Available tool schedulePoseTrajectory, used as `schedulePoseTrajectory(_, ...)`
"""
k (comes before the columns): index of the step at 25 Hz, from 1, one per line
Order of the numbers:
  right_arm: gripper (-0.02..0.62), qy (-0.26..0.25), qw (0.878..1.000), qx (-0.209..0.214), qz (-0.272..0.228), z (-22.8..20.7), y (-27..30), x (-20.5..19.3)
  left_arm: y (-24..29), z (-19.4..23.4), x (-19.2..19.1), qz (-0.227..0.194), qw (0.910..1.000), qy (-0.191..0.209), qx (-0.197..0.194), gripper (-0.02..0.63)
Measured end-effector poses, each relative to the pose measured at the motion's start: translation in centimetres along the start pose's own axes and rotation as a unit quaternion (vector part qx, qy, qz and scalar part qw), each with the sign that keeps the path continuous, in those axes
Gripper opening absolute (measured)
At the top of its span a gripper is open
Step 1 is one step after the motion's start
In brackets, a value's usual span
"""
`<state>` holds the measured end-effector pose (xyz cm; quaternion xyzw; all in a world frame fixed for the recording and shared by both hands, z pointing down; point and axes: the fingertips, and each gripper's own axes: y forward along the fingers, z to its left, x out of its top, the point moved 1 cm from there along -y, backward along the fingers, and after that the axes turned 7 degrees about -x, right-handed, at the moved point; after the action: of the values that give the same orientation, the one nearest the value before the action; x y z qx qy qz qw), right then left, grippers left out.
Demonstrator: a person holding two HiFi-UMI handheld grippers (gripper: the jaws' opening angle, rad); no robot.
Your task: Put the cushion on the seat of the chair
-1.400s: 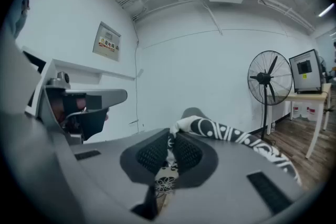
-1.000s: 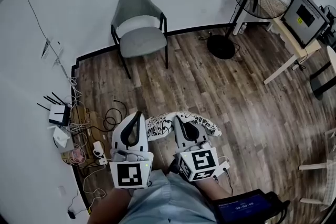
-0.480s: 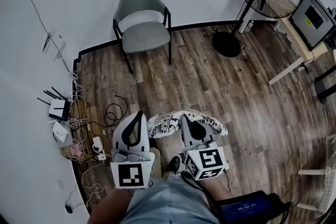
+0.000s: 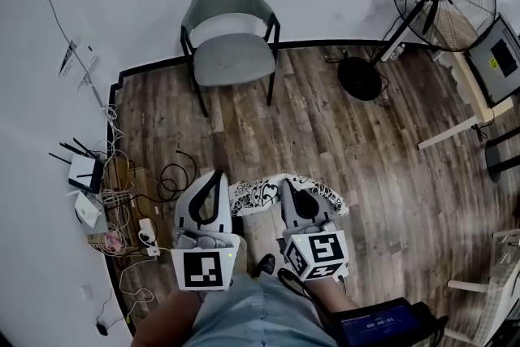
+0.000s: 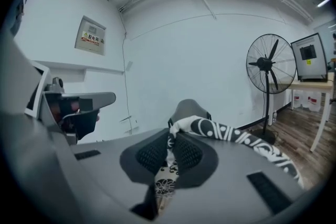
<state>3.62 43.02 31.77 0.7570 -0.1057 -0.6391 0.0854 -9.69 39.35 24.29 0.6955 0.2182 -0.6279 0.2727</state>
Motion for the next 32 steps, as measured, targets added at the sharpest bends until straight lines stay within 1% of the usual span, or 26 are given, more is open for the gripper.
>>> schedulePoseTrajectory(3, 0.018, -0.003, 1.0, 0.004, -0.001, 0.7, 3.8, 1.0, 2.6, 2.8, 0.0, 0.001, 1.0, 0.001, -0.001, 0.009)
schedulePoseTrajectory(7, 0.018, -0.008, 1.0, 0.005, -0.012, 1.6, 8.0, 3.3, 5.3, 6.1, 1.0, -0.01, 0.9999, 0.009, -0.007, 0.009)
schedulePoseTrajectory(13, 0.018, -0.023, 0.999, 0.004, -0.037, 2.8, 12.6, 6.8, 8.4, 10.3, 2.1, -0.033, 0.9994, 0.004, -0.006, 0.009)
schedulePoseTrajectory(16, 0.018, -0.027, 0.999, 0.0, -0.045, 3.0, 14.2, 8.0, 9.7, 11.4, 2.6, -0.039, 0.999, 0.011, -0.018, 0.009)
schedulePoseTrajectory(20, 0.018, -0.031, 0.998, -0.003, -0.047, 3.1, 15.7, 8.6, 11.0, 12.6, 2.4, -0.039, 0.999, -0.001, -0.022, 0.009)
schedulePoseTrajectory(25, 0.02, -0.03, 0.999, -0.011, -0.041, 2.2, 16.9, 8.9, 12.8, 12.9, 1.6, -0.024, 0.9992, -0.011, -0.029, 0.009)
schedulePoseTrajectory(28, 0.02, -0.033, 0.999, -0.013, -0.038, 1.5, 17.9, 8.9, 14.2, 13.0, 1.2, -0.015, 0.9993, -0.007, -0.033, 0.009)
schedulePoseTrajectory(32, 0.02, -0.037, 0.998, -0.014, -0.039, 0.1, 20.3, 9.1, 16.8, 13.6, 0.4, -0.004, 0.9996, -0.008, -0.028, 0.009)
